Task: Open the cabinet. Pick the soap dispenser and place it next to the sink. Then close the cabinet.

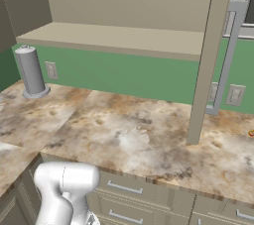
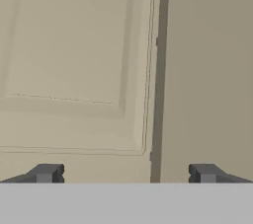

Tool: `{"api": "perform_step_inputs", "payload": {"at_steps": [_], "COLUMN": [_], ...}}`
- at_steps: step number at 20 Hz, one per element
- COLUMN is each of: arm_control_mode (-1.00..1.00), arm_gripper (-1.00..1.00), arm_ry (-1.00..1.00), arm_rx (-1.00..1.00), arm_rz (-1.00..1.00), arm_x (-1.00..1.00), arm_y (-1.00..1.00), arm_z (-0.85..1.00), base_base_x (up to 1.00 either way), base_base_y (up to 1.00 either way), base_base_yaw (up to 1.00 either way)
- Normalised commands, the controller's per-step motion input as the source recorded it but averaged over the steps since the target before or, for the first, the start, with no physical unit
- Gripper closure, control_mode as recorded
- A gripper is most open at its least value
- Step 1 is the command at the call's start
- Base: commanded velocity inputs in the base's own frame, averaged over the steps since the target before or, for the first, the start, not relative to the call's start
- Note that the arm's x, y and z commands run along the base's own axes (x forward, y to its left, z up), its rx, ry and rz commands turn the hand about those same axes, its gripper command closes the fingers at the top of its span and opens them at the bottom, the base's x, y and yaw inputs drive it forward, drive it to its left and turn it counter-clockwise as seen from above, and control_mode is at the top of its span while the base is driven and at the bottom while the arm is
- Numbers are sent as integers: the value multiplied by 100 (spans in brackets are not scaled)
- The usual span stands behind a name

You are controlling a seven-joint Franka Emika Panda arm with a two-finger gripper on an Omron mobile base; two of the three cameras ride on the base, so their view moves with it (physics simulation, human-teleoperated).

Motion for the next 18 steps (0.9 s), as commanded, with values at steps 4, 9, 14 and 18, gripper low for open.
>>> {"api": "perform_step_inputs", "payload": {"at_steps": [4,9,14,18], "arm_control_mode": [-100,-100,-100,-100], "arm_gripper": [-100,-100,-100,-100], "arm_ry": [-2,-3,0,0], "arm_rx": [0,0,0,0], "arm_rz": [-2,-5,-8,-9], "arm_x": [30,15,21,30], "arm_y": [36,42,25,23], "arm_z": [-15,-5,-5,-9], "base_base_x": [0,0,0,0], "base_base_y": [0,0,0,0], "base_base_yaw": [0,0,0,0]}}
